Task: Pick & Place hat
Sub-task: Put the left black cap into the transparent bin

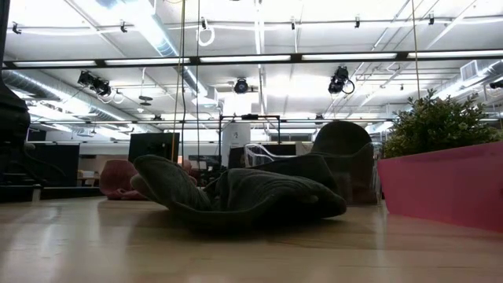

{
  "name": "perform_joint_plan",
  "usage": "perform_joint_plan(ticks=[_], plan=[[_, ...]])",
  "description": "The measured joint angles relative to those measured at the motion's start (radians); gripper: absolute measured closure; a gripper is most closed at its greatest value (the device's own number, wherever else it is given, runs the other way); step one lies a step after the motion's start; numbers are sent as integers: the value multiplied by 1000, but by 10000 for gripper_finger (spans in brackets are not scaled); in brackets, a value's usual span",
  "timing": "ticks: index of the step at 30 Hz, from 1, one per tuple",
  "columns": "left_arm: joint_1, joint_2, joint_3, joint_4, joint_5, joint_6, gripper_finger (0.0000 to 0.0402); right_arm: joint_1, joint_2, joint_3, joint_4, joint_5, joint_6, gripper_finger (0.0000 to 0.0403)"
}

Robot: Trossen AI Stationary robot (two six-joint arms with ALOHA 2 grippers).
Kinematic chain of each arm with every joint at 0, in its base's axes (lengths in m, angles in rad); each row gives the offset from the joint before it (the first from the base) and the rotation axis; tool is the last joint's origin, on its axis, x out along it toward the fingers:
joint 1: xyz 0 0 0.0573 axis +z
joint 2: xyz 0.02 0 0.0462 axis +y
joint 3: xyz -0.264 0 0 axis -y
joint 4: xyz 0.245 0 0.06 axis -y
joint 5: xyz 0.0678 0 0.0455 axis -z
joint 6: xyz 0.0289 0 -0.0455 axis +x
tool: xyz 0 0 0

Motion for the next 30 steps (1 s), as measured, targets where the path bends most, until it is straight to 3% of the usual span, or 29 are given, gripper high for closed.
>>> perform_joint_plan(ticks=[6, 12, 22, 26, 30], plan=[[0, -5, 0, 0, -9, 25, 127, -10, -61, 0, -17, -3, 29, 399], [1, -10, -2, -11, -25, 59, 104, -52, -128, 0, -59, -10, 92, 399], [1, -49, -3, -125, -166, 66, 103, -180, -205, 0, -223, 265, 252, 399], [1, -50, -3, -160, -254, 69, 103, -211, -168, 2, -295, 340, 284, 401], [1, -49, -3, -173, -272, 82, 103, -232, -92, 2, -380, 403, 296, 401]])
